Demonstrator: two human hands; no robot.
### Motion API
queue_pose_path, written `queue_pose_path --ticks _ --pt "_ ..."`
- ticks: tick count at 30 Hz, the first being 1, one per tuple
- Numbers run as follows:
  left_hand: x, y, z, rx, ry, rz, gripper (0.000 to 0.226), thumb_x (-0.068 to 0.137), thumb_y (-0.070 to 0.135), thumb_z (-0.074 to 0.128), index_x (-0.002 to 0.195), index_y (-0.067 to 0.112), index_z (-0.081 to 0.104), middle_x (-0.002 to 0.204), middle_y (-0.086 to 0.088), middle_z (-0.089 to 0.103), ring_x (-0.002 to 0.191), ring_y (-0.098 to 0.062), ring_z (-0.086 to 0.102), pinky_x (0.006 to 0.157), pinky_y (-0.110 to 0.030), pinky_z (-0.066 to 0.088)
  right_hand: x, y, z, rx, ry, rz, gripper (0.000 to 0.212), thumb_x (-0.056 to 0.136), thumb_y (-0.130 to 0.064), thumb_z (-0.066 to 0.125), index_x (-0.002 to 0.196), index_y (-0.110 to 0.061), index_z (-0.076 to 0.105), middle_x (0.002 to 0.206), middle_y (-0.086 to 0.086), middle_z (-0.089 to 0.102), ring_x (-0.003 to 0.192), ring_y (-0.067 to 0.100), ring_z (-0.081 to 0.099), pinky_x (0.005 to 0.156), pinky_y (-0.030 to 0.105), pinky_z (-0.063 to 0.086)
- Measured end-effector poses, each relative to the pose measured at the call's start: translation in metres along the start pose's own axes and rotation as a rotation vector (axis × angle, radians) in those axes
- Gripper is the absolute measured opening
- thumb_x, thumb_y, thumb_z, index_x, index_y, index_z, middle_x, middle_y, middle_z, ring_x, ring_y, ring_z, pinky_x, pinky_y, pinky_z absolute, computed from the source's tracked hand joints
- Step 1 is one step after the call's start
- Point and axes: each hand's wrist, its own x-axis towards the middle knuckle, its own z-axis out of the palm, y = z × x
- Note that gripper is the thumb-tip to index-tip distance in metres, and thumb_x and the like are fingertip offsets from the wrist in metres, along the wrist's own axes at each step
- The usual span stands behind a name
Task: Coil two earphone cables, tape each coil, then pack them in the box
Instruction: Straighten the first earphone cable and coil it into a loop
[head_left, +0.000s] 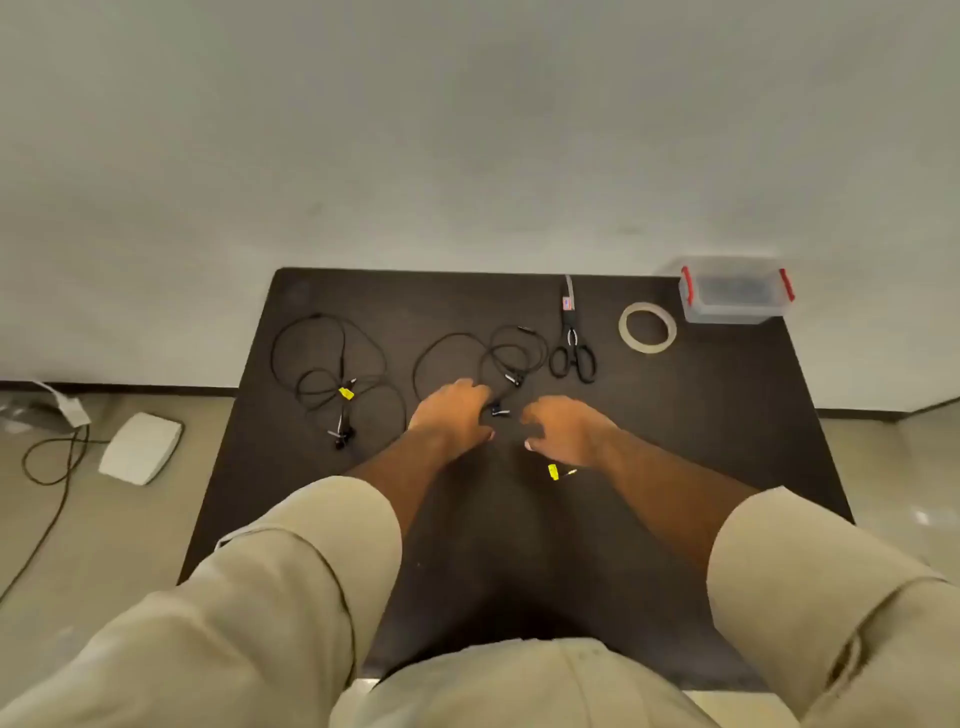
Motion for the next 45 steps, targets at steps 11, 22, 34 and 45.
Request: queue_pose_path --ticks 11,22,34,45 --pt "0.010 -0.001 0.062 -0.009 -0.179 0.147 0.053 0.086 0.031 0.064 0.137 0.022 0.049 0.131 -0.004 0.048 0.124 -0.025 0.042 0.103 -0.038 0.040 -0.013 0.041 0.057 -0.221 -0.107 -0.157 0.039 0.090 -0.030 0.059 0.128 -0.028 0.052 0.128 0.000 0.048 0.119 0.024 0.044 0.092 0.040 0.044" --pt "-0.003 0.010 0.084 0.228 -0.098 0.164 0.020 0.088 0.033 0.060 0.108 0.030 0.061 0.114 0.001 0.051 0.111 -0.023 0.044 0.091 -0.038 0.032 -0.025 0.043 0.069 -0.248 -0.060 -0.066 0.029 0.093 -0.015 0.048 0.121 -0.015 0.055 0.121 0.008 0.051 0.113 0.029 0.050 0.089 0.041 0.044" --pt "-0.040 0.045 0.004 -0.241 0.284 0.241 0.011 0.091 0.010 0.050 0.090 0.021 0.048 0.069 0.005 0.059 0.069 -0.017 0.056 0.106 -0.038 0.031 -0.073 0.017 -0.002 0.568 0.385 -0.181 0.011 0.088 -0.015 0.068 0.097 -0.007 0.070 0.091 0.000 0.070 0.084 0.007 0.062 0.079 0.031 0.049" --pt "-0.080 0.072 -0.110 -0.540 0.383 0.342 0.007 0.093 0.014 0.061 0.098 0.018 0.063 0.064 0.011 0.057 0.054 0.001 0.050 0.059 -0.014 0.044 -0.101 -0.001 -0.089 0.885 0.615 -0.233 0.012 0.085 -0.009 0.070 0.079 -0.019 0.073 0.069 0.000 0.070 0.060 0.012 0.058 0.060 0.027 0.048"
